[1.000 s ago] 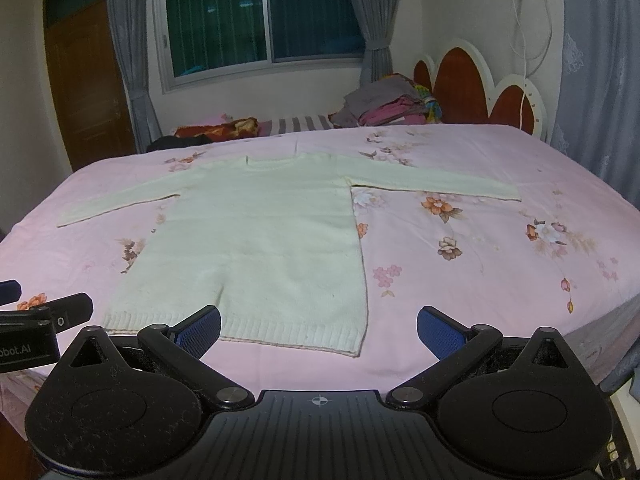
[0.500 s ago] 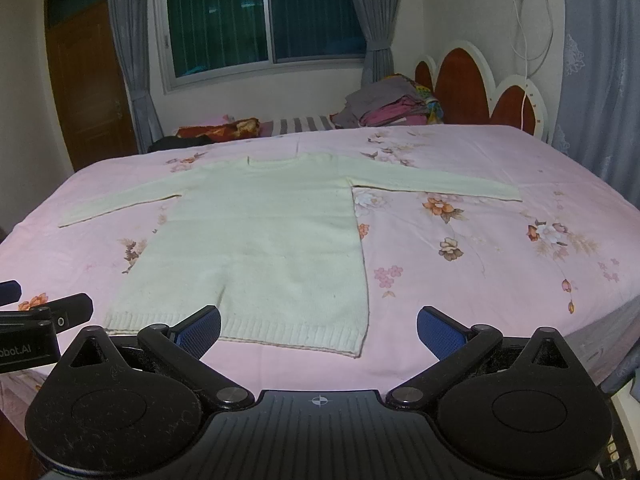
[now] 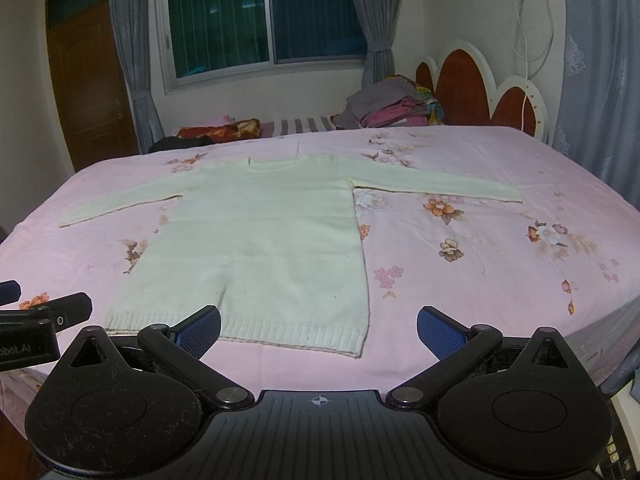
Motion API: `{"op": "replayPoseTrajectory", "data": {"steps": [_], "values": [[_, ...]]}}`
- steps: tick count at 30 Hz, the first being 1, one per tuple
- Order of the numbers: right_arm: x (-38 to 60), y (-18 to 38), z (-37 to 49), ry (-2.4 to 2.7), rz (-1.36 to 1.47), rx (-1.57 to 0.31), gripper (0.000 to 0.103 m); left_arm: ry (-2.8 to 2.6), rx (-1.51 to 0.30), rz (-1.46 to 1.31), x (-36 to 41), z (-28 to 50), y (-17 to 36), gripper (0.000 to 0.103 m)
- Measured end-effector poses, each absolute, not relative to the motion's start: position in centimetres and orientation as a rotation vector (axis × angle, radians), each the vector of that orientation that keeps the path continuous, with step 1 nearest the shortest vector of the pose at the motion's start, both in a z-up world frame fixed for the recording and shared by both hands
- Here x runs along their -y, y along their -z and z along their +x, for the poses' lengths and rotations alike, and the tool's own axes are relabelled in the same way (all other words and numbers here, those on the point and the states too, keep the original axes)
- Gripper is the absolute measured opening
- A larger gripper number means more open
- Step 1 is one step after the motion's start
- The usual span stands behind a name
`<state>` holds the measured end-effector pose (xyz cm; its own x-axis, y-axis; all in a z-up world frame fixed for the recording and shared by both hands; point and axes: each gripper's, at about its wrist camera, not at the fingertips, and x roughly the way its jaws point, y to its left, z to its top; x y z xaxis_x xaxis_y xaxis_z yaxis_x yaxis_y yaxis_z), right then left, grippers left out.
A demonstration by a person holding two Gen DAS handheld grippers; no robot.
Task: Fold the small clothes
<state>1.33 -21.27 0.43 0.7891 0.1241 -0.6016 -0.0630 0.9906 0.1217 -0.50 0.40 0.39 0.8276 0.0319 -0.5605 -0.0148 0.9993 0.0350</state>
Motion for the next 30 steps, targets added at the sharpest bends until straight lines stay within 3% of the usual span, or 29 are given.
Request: {"op": "replayPoseTrajectory", "data": {"steps": [30], "values": [[21.57,-0.3,1.39,-0.102,0.098,-0.657,0.103,-0.03,-0.598,0.019,-0.61,-0.83,-0.01,0.103]]}}
